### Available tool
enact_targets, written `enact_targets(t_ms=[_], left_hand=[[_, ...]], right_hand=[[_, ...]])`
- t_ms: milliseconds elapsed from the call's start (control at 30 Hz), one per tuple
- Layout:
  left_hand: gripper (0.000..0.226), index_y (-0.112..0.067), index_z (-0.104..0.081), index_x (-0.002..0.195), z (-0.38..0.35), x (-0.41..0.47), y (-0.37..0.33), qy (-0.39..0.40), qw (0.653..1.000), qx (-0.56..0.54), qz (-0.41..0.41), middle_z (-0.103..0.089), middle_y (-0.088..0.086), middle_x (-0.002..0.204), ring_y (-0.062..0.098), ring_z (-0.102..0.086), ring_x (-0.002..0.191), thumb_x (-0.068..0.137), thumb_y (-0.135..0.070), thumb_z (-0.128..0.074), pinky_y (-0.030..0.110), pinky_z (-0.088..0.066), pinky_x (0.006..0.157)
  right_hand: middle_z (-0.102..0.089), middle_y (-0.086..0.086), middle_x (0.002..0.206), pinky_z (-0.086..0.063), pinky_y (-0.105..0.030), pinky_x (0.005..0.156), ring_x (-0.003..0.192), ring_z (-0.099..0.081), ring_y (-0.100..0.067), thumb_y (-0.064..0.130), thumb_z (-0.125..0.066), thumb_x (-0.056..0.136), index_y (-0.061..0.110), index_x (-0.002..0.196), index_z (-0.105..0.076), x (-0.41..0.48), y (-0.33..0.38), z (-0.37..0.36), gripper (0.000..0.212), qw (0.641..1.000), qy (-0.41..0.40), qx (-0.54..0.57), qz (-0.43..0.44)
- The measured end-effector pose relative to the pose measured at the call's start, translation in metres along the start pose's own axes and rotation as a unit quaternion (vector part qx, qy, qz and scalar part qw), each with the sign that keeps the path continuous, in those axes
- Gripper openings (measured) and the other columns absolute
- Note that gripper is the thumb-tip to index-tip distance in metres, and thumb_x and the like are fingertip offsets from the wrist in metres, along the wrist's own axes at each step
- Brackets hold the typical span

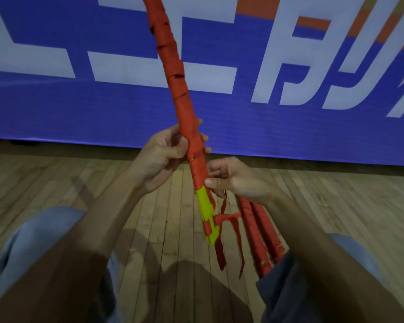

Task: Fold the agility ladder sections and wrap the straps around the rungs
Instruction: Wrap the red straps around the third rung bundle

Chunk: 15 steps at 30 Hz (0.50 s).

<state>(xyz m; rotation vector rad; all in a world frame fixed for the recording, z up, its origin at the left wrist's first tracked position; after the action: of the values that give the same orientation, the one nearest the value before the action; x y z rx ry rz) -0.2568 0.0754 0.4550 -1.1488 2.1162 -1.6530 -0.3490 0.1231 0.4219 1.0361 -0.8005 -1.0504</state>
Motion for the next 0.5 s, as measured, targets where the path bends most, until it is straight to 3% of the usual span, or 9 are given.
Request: enact_targets(t_ms=[67, 167, 300, 400, 467, 500], left_hand=[[0.042, -0.011, -0.054, 0.124, 0.009, 0.001, 0.002, -0.045, 0.999, 0.030, 0.001, -0.070, 0.005, 0.100, 0.022, -0.070, 0.089, 0.084, -0.015, -0.066, 0.032, -0.056, 0.085], [0.034, -0.011, -0.053, 0.123, 0.018, 0.002, 0.006, -0.101, 0.991, 0.091, 0.003, -0.067, 0.007, 0.100, 0.021, -0.071, 0.085, 0.090, -0.002, -0.056, 0.033, -0.057, 0.083], [0.039, -0.006, -0.047, 0.132, 0.031, 0.003, 0.015, -0.182, 0.978, 0.100, 0.001, -0.064, 0.008, 0.103, 0.020, -0.071, 0.084, 0.094, 0.006, -0.051, 0.028, -0.057, 0.073], [0.030, -0.007, -0.052, 0.123, 0.043, 0.003, 0.010, -0.244, 0.963, 0.117, -0.021, -0.062, 0.010, 0.103, 0.020, -0.069, 0.081, 0.095, 0.002, -0.053, 0.025, -0.057, 0.067], [0.020, -0.012, -0.055, 0.111, 0.050, 0.000, 0.009, -0.278, 0.951, 0.131, -0.027, -0.060, 0.011, 0.104, 0.026, -0.068, 0.086, 0.094, -0.001, -0.056, 0.029, -0.058, 0.068], [0.017, -0.013, -0.057, 0.107, 0.053, -0.001, 0.010, -0.290, 0.947, 0.138, -0.029, -0.059, 0.010, 0.103, 0.029, -0.067, 0.090, 0.094, -0.003, -0.058, 0.031, -0.058, 0.070]], right_hand=[[-0.059, -0.008, 0.065, -0.043, -0.021, 0.046, 0.045, -0.051, -0.009, 0.004, -0.064, 0.091, 0.001, 0.090, -0.065, 0.002, -0.010, 0.006, 0.003, 0.997, -0.048, -0.038, -0.040], [-0.068, -0.006, 0.063, -0.051, -0.024, 0.047, 0.047, -0.062, -0.012, 0.008, -0.066, 0.090, 0.011, 0.085, -0.069, 0.003, -0.021, 0.012, 0.007, 0.989, -0.097, -0.070, -0.092], [-0.074, -0.017, 0.083, -0.060, -0.032, 0.060, 0.065, -0.072, -0.026, 0.003, -0.053, 0.095, 0.009, 0.105, -0.069, 0.006, -0.024, 0.010, 0.019, 0.980, -0.099, -0.135, -0.106], [-0.072, -0.014, 0.081, -0.060, -0.031, 0.064, 0.064, -0.070, -0.017, 0.003, -0.048, 0.092, 0.010, 0.112, -0.065, 0.007, -0.021, 0.000, 0.027, 0.978, -0.064, -0.172, -0.096], [-0.065, -0.003, 0.069, -0.057, -0.028, 0.062, 0.057, -0.062, -0.005, 0.017, -0.058, 0.094, 0.012, 0.102, -0.066, 0.007, -0.016, -0.006, 0.012, 0.972, -0.061, -0.217, -0.071], [-0.059, 0.003, 0.064, -0.052, -0.023, 0.059, 0.054, -0.058, -0.002, 0.026, -0.062, 0.093, 0.011, 0.095, -0.065, 0.007, -0.013, -0.007, 0.015, 0.965, -0.071, -0.246, -0.054]])
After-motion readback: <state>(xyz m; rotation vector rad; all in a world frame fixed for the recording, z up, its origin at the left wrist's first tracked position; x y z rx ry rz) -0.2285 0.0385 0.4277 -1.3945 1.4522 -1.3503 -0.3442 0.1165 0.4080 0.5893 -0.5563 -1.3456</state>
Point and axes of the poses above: each hand's wrist, its own x-axis towards the middle knuckle, its own z-axis out of the back of the hand, y = z × x, the point moved 9 cm from there along x, towards the middle knuckle
